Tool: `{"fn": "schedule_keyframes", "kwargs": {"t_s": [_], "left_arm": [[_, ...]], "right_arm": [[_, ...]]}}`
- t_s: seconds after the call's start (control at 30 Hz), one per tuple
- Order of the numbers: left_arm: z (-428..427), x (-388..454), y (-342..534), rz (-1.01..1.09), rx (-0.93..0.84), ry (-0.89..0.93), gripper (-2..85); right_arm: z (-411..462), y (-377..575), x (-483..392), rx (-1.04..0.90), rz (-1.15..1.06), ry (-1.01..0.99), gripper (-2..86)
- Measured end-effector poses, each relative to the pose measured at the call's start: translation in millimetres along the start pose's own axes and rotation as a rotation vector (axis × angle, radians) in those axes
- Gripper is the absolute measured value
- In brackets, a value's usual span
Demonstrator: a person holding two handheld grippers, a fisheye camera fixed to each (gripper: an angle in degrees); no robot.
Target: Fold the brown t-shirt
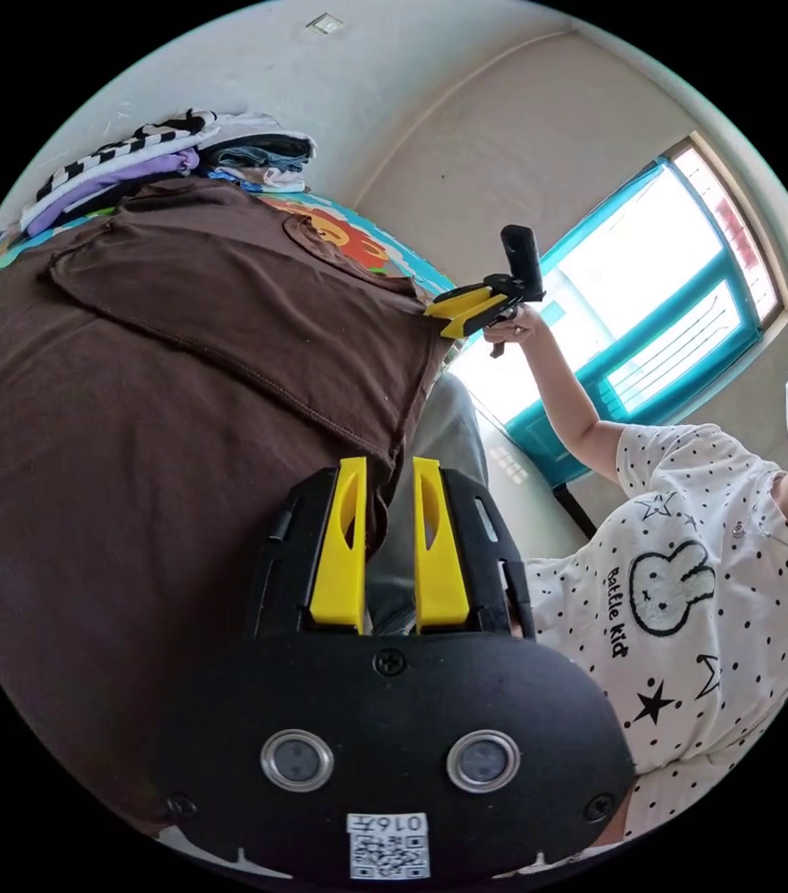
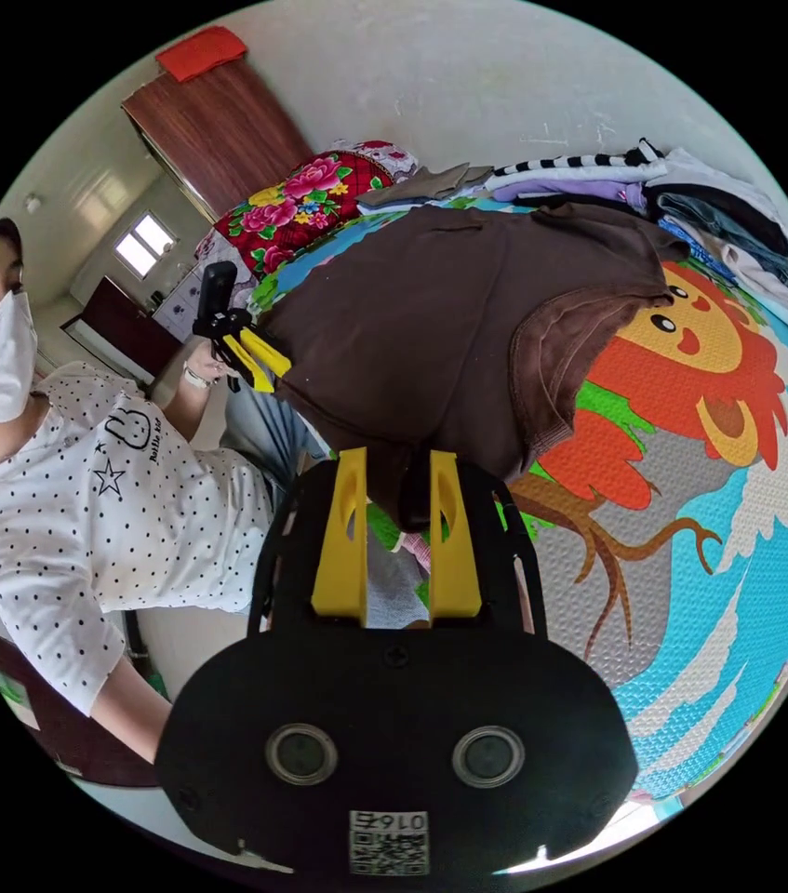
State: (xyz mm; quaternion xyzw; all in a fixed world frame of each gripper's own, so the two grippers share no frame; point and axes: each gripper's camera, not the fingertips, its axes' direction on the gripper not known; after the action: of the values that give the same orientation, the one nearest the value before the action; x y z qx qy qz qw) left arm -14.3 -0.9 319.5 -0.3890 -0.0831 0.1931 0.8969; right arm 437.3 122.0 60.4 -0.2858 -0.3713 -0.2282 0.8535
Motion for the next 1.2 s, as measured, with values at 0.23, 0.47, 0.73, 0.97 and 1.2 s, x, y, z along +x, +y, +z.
{"fn": "schedule_keyframes", "kwargs": {"t_s": [0.23, 0.47, 0.73, 0.97, 1.2], "left_arm": [[11.6, 20.8, 15.7, -0.022, 0.070, 0.010, 6.2], [34.8, 28.2, 17.2, -0.033, 0.035, -0.001, 4.4], [46.5, 39.5, 14.8, -0.011, 0.122, 0.058, -0.1], [36.4, 57.9, 23.2, 0.121, 0.182, 0.082, -0.9], [50.3, 62.4, 31.8, 0.167, 0.137, 0.062, -0.9]], "right_arm": [[-1.7, 14.8, 19.2, 0.033, 0.014, -0.070, 5.3], [-17.7, 38.5, 24.5, 0.109, -0.014, -0.129, 2.2], [-16.2, 54.9, 31.4, 0.088, 0.004, -0.134, 1.7], [-33.0, 83.7, 12.5, 0.110, -0.128, -0.109, 0.9], [-34.1, 131.0, 4.8, 0.153, -0.180, -0.125, 0.6]]}}
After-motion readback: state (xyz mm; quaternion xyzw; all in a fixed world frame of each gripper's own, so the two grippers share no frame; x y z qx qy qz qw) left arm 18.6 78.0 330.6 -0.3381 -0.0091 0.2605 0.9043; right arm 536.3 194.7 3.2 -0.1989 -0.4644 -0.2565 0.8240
